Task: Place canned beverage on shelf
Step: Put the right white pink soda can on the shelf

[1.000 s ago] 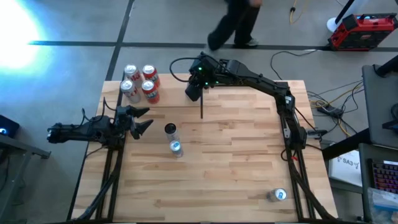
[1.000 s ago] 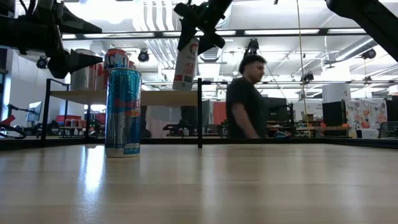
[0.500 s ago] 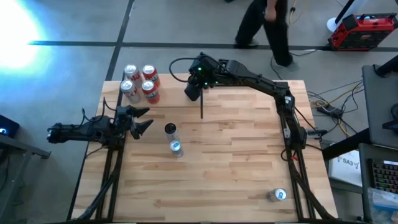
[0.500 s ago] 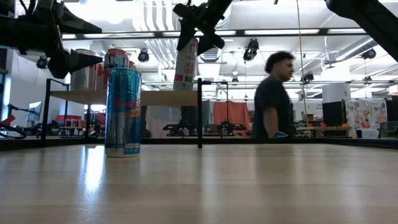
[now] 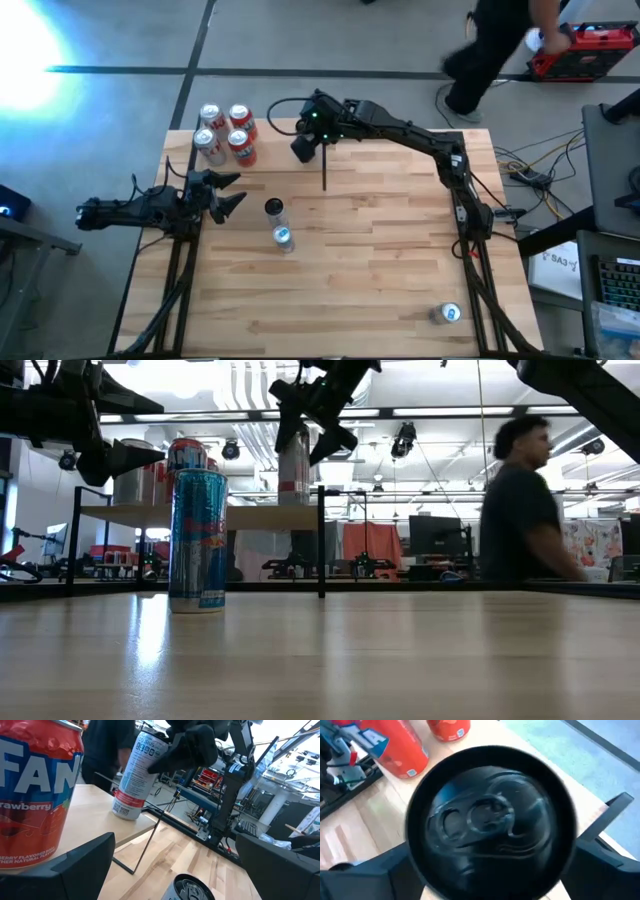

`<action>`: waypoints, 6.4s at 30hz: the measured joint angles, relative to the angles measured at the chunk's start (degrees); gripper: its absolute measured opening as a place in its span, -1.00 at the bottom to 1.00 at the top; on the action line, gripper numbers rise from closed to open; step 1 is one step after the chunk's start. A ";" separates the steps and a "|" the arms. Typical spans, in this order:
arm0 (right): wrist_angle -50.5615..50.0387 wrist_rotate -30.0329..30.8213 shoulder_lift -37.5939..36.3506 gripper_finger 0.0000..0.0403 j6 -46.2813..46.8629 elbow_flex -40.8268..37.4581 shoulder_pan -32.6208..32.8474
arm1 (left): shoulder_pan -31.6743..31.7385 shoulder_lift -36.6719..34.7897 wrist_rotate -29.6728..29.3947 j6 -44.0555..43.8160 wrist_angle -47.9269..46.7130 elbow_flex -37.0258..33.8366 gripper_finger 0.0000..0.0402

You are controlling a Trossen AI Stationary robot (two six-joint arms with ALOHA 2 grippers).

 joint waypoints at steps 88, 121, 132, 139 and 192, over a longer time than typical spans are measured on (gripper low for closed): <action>5.67 31.80 3.20 0.60 24.77 -0.37 7.10 | 0.00 0.00 0.02 0.00 0.02 0.02 0.98; 1.31 8.48 2.48 0.90 4.07 -0.37 1.32 | 0.00 0.00 0.01 0.00 0.00 0.01 0.98; 3.66 3.64 2.48 0.90 -2.32 -0.37 -0.02 | 0.00 0.00 0.01 0.00 0.00 0.02 0.98; 4.06 2.58 2.48 0.89 -3.87 -0.37 -0.05 | 0.00 0.00 0.02 0.00 0.02 0.02 0.98; 7.51 14.36 3.35 0.25 5.63 -0.37 -2.28 | 0.00 0.00 0.00 0.00 0.02 0.02 0.98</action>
